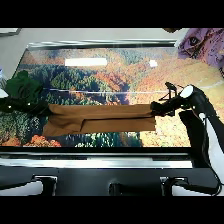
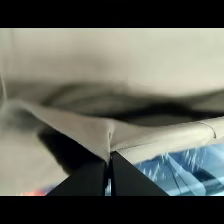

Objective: Fold the clothes and pants, and hang the long-sleeved shirts on hangers.

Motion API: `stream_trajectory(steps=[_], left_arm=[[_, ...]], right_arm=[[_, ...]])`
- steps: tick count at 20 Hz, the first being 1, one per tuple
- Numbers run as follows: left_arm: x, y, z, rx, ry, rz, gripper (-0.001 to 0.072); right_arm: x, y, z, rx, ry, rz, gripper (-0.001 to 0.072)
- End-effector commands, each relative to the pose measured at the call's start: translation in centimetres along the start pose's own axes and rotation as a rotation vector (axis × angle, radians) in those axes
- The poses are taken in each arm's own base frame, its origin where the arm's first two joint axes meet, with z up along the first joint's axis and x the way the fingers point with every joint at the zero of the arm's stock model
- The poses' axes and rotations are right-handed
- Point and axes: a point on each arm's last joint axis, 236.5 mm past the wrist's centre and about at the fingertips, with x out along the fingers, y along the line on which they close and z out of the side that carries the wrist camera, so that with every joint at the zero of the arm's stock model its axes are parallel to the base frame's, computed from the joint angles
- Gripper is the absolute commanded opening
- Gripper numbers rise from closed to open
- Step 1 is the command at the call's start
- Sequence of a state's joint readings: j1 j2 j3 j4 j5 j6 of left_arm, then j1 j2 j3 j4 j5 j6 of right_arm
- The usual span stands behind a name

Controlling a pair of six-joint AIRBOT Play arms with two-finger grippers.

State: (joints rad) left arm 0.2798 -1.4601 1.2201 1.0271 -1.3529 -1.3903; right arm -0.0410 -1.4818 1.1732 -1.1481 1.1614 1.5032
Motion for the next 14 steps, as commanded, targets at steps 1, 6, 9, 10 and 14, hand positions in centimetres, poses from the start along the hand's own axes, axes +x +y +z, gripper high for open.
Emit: stream_trajectory(steps=[1,6,9,10,14], left_arm=[[1.7,0.2,2.7,0.021,0.012,0.001,0.0019],[4.8,0.7,2.6,0.007,0.082,-0.001,0.0021],[5.2,0.8,3.3,-0.021,0.061,0.005,0.0226],[5.0,0.7,3.6,-0.042,0.048,0.007,0.0387],[2.3,-0.7,5.5,-0.015,-0.023,0.004,0.0554]], right_arm=[[1.4,-0.4,1.3,0.014,-0.022,0.002,0.0032],[3.5,-1.2,2.5,0.045,-0.046,0.004,0.0034],[3.5,-0.2,3.7,0.084,-0.086,0.05,0.0298],[2.8,0.0,4.1,0.095,-0.087,0.056,0.0444],[-2.7,-2.4,6.2,0.172,-0.098,0.082,0.0668]])
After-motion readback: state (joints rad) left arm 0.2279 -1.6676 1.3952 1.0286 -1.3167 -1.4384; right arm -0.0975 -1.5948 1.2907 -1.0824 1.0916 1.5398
